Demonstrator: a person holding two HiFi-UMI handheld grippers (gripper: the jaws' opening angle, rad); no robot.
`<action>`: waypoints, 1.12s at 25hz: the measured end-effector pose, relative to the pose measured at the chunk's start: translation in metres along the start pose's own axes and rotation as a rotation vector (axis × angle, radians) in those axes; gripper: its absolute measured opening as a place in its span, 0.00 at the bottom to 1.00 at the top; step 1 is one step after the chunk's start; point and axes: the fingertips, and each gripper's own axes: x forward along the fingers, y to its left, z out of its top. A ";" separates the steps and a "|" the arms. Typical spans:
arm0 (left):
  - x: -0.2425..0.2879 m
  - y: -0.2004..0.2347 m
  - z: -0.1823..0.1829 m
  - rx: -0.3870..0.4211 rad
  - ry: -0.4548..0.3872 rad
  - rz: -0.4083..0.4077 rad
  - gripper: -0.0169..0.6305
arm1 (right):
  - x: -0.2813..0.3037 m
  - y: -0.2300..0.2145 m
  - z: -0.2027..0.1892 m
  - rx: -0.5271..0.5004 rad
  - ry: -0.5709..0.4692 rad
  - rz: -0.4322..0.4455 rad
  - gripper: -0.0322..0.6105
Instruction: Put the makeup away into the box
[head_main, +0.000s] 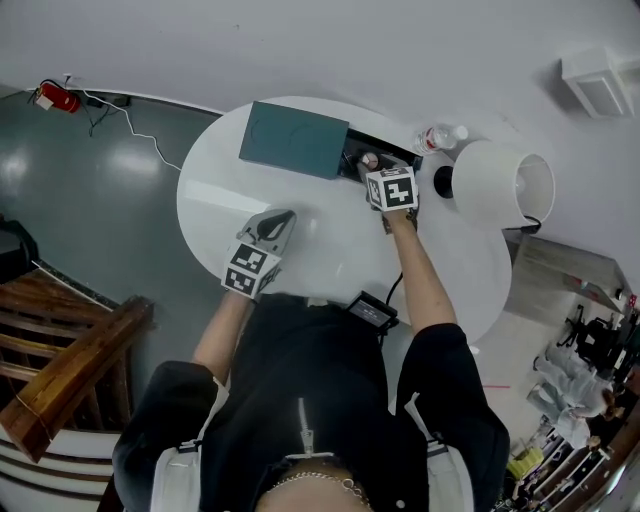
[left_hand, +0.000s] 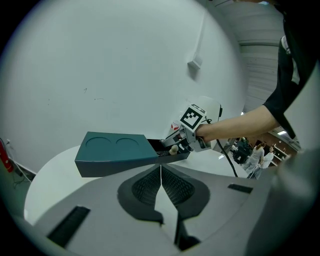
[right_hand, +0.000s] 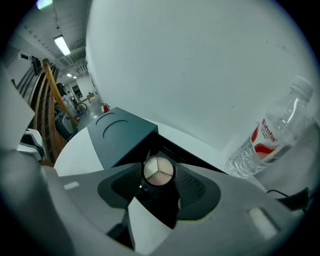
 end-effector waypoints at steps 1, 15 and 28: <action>0.000 0.003 0.000 -0.004 0.002 0.002 0.05 | 0.003 -0.003 0.001 0.005 0.007 -0.005 0.37; 0.003 0.035 -0.008 -0.051 0.031 0.023 0.05 | 0.041 -0.021 -0.001 0.028 0.135 -0.066 0.37; 0.004 0.050 -0.009 -0.079 0.038 0.037 0.05 | 0.057 -0.024 -0.007 0.012 0.217 -0.068 0.37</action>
